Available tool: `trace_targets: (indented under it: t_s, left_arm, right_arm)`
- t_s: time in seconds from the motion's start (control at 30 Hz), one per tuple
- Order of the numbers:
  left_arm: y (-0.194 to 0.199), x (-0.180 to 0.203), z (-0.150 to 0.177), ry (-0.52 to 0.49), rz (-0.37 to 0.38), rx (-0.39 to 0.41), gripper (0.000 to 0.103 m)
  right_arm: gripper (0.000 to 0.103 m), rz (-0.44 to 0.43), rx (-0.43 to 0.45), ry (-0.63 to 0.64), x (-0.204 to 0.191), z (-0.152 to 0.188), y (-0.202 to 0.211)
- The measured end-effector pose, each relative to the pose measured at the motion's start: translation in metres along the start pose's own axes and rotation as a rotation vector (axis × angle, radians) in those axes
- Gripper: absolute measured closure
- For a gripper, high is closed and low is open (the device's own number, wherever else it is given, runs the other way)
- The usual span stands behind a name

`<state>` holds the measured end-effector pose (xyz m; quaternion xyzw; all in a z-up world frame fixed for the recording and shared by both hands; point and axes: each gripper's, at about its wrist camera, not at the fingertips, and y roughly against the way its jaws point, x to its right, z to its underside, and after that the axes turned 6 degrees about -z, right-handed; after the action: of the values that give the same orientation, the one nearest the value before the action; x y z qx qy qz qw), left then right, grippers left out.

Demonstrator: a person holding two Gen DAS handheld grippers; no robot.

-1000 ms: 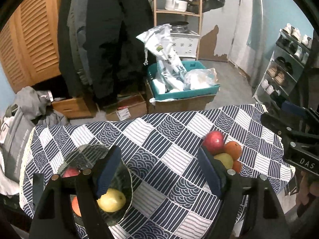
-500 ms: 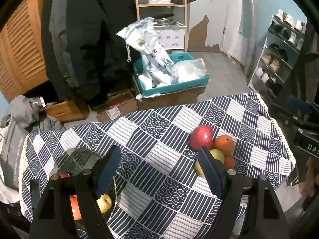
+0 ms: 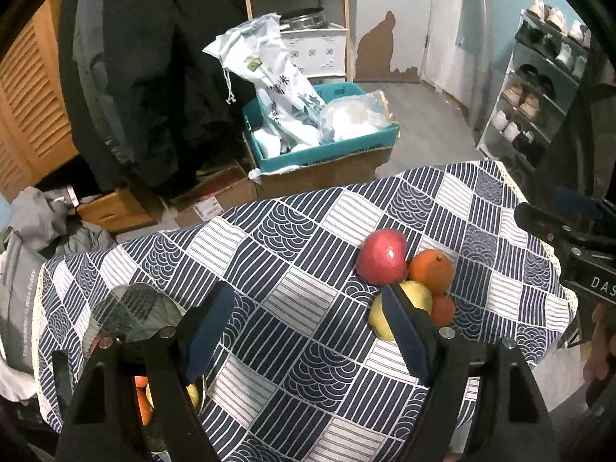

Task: Organize fruits
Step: 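Move both grippers toward the remaining red apple and orange, then grasp the orange with the right gripper while the left gripper grasps the red apple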

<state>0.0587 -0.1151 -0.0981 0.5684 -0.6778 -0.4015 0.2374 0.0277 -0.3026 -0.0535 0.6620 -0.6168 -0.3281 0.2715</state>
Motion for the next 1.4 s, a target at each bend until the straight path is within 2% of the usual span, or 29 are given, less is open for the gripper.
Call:
trace_targets:
  t_s: [0.47,0.77,1.4]
  left_arm:
    - [-0.053,0.012,0.001,-0.039,-0.063,-0.051,0.022]
    - [-0.090,0.017,0.001,-0.035,-0.073,-0.088,0.022]
    - [-0.119,0.021,-0.003,-0.011,-0.040,-0.125,0.022]
  right_arm:
    - [0.018,-0.007,-0.176,-0.052,0.012,0.018,-0.073]
    - [0.018,-0.033,-0.293,-0.084,0.016,0.032,-0.124]
    - [0.018,-0.065,-0.417,-0.135,0.021,0.047,-0.176]
